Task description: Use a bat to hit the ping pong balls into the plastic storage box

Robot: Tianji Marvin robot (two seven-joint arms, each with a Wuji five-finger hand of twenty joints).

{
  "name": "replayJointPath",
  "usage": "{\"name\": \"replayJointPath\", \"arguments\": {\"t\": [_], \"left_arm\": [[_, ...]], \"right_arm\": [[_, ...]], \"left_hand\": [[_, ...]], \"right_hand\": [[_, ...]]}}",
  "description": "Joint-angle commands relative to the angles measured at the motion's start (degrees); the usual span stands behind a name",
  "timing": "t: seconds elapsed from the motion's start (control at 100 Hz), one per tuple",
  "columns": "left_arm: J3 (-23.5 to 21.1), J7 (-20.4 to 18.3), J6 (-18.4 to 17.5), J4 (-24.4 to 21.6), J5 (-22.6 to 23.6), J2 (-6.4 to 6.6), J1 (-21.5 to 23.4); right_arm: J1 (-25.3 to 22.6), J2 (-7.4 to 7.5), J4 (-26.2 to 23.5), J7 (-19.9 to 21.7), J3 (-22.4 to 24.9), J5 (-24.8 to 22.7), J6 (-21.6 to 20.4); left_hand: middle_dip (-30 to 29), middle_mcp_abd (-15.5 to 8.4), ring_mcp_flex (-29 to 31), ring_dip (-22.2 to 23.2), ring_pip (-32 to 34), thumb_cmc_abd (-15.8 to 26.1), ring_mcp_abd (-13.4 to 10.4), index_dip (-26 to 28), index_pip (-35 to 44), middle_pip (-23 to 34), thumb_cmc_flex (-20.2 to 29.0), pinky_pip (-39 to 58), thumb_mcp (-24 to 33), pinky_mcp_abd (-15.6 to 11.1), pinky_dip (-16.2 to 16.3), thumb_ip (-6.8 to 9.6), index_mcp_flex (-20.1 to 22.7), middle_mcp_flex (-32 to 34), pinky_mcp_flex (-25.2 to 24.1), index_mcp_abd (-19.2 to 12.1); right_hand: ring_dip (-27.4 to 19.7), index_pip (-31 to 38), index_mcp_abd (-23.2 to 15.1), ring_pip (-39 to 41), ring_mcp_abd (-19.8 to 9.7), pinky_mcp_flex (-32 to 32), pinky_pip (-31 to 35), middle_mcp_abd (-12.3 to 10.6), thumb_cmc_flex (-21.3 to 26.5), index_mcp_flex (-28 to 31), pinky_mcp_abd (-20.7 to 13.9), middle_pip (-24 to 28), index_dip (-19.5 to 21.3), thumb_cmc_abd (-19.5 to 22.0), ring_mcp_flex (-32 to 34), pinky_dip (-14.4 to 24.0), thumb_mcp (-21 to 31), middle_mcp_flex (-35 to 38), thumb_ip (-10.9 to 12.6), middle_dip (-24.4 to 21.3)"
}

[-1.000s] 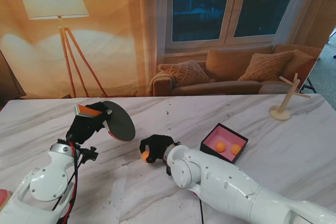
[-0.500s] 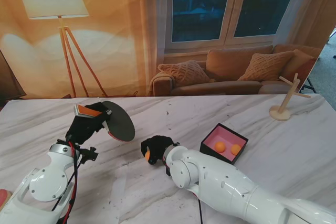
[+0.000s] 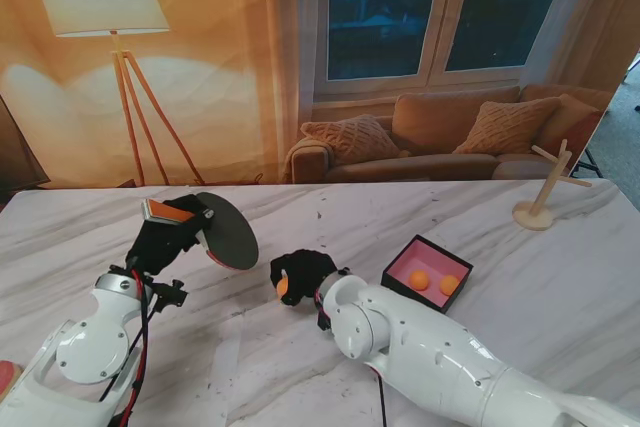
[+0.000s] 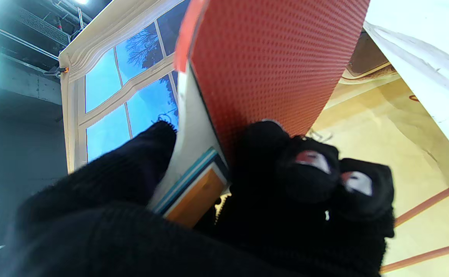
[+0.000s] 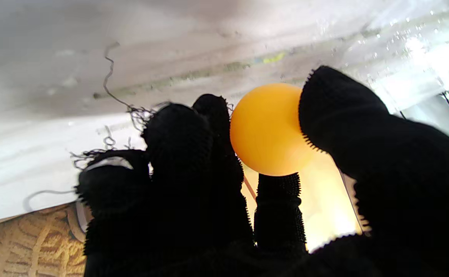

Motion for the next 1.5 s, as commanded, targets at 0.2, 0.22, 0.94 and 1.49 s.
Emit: {"name": "replayJointPath", "arguments": {"t": [0.2,0.22,0.94,1.49], "left_arm": [[0.3,-0.5,-0.2,0.2,-0.3,-0.22,-0.4],[0.3,-0.5,-0.2,0.2,-0.3,-0.22,-0.4],[4.4,0.3,1.0,1.1,-3.1,-0.86,-3.8],[12.8,0.6,3.3,4.9,-8.6,-2.08,-9.1]], "right_arm": [[-2.8,3.22,-7.1,0.7,4.8,-3.4,-0.6],[-3.1,3.43,-7.7,0.8,5.2,-3.6,-0.6],[-14.7,9.68,-26.2,8.0,25.1,-14.6,0.7],[-19.8,10.62,-33.1,8.0,39.2,-19.2,-2.6]], "left_hand": [[0.2,-3.1,3.5,-0.2,2.6,2.5,1.6,1.3,5.1,0.3,-0.6,2.1,2.6,-5.1,-2.3,1.57,4.0,2.4,0.6,2.0],[0.2,-3.1,3.5,-0.2,2.6,2.6,1.6,1.3,5.1,0.3,-0.6,2.1,2.6,-5.1,-2.3,1.57,4.0,2.4,0.6,2.0],[0.3,-3.2,3.5,-0.3,2.6,2.5,1.5,1.4,5.1,0.3,-0.5,2.1,2.5,-5.2,-2.3,1.56,4.0,2.4,0.7,2.0],[0.2,-3.3,3.5,-0.3,2.7,2.8,1.4,1.3,5.1,0.4,-0.5,2.2,2.2,-5.4,-2.3,1.63,3.9,2.3,0.8,2.0]], "right_hand": [[0.8,10.0,0.2,0.4,-0.6,1.4,5.2,-1.5,4.8,10.2,1.0,1.8,0.8,5.9,3.0,-0.7,4.4,5.8,1.0,-0.6],[0.8,10.0,0.2,0.4,-0.7,1.5,5.3,-1.4,4.8,10.4,1.0,1.7,0.8,5.9,3.0,-0.8,4.4,5.8,1.0,-0.7],[0.9,9.7,-0.6,0.8,-0.3,2.2,6.3,-0.9,5.0,13.7,1.0,1.0,0.7,5.8,3.9,-0.9,4.0,7.1,1.1,0.0],[1.0,9.2,-0.9,0.7,-0.5,2.1,6.3,-1.1,4.7,14.0,0.8,0.6,0.9,5.9,3.7,-1.1,3.8,7.3,1.1,0.3]]}}
